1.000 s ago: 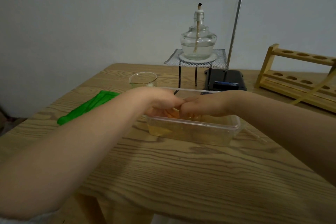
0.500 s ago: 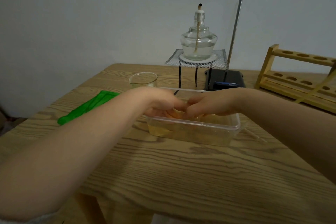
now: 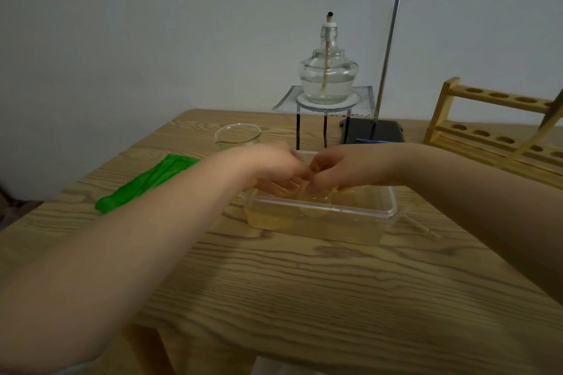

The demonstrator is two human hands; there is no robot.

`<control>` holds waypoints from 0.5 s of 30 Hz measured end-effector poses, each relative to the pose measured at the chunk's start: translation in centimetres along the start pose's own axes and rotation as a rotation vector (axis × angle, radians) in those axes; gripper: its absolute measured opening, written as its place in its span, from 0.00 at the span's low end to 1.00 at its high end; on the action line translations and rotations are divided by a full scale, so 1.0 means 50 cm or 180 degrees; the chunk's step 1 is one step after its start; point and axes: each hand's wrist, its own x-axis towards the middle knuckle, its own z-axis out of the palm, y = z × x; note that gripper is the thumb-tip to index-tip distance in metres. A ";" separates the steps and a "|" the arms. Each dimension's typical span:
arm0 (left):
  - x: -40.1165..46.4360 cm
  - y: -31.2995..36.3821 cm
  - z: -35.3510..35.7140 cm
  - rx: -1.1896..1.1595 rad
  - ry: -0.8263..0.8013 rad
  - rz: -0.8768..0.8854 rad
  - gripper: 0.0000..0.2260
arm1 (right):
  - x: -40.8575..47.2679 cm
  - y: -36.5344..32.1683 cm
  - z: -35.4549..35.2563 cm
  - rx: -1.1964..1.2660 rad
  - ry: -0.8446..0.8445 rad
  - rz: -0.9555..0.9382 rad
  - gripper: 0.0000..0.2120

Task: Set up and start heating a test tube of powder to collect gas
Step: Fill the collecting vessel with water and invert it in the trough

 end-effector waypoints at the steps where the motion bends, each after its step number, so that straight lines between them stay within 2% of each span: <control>1: 0.000 0.001 0.001 0.0043 0.0075 0.0056 0.06 | -0.004 -0.001 -0.001 -0.0031 0.0055 -0.0015 0.13; 4: -0.001 0.006 0.002 0.0226 0.0239 0.0278 0.10 | -0.013 -0.006 -0.001 -0.0151 0.0284 -0.0068 0.16; 8: -0.005 0.012 0.005 0.0769 0.0731 0.0790 0.05 | -0.021 -0.008 -0.001 -0.0245 0.0688 -0.0098 0.15; 12: -0.006 0.011 0.010 0.0794 0.1204 0.1095 0.02 | -0.023 -0.005 -0.001 -0.0437 0.1220 -0.0140 0.13; 15: -0.011 0.013 0.011 0.0802 0.1470 0.1197 0.03 | -0.029 -0.005 0.001 -0.0645 0.1515 -0.0247 0.07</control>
